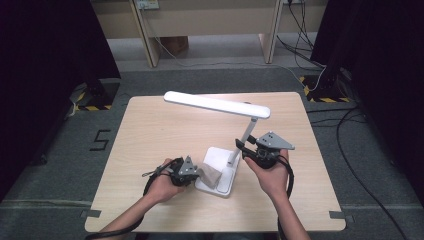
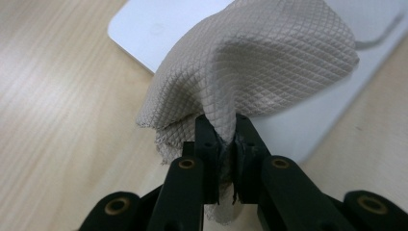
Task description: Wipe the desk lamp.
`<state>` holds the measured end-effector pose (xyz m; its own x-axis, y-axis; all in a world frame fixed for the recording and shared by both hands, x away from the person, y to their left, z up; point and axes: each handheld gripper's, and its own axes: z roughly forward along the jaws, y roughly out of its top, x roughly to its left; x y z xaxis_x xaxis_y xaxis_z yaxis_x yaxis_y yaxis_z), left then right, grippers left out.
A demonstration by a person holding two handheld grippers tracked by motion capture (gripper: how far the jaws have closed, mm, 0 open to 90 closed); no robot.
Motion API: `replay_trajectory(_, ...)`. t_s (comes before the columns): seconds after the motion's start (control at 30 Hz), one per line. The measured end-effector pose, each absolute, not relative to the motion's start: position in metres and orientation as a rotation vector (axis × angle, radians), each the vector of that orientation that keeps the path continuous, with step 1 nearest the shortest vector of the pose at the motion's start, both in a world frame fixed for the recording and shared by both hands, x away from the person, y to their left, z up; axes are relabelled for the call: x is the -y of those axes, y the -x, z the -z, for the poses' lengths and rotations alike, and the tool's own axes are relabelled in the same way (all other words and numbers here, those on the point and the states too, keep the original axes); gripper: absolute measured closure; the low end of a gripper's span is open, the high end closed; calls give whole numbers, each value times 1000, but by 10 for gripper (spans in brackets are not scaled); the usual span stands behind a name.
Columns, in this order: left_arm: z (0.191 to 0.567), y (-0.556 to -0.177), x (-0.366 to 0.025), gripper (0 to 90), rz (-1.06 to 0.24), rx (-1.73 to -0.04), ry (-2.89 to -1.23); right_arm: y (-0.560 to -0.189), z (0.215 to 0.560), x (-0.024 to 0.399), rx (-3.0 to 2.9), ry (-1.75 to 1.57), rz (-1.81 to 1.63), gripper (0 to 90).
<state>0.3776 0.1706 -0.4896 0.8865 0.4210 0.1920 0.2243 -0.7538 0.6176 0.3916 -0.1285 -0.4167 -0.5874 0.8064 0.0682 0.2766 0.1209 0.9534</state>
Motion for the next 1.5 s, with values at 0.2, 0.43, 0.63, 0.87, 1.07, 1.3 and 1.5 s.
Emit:
replay_trajectory(0.2,491,-354,-178,828,-402,-420,-2455,-392,416,129,-1936,-1038,-1469,574)
replay_trajectory(0.43,490,-337,-187,827,-378,-400,-2456,-392,416,128,-1935,-1039,-1466,573)
replay_trajectory(0.63,483,-335,-208,827,-448,-480,-2407,-392,416,128,-1936,-1039,-1467,572)
replay_trajectory(0.87,483,-340,-256,824,-577,-681,-2367,-392,416,128,-1941,-1038,-1466,571)
replay_trajectory(1.07,492,-339,-293,823,-636,-851,-2325,-393,416,128,-1941,-1035,-1466,571)
replay_trajectory(1.3,502,-333,-299,710,-562,-894,-2281,-392,415,128,-1945,-1038,-1459,570)
replay_trajectory(1.5,491,-327,-297,458,-469,-950,-2157,-392,413,129,-1964,-1041,-1442,556)
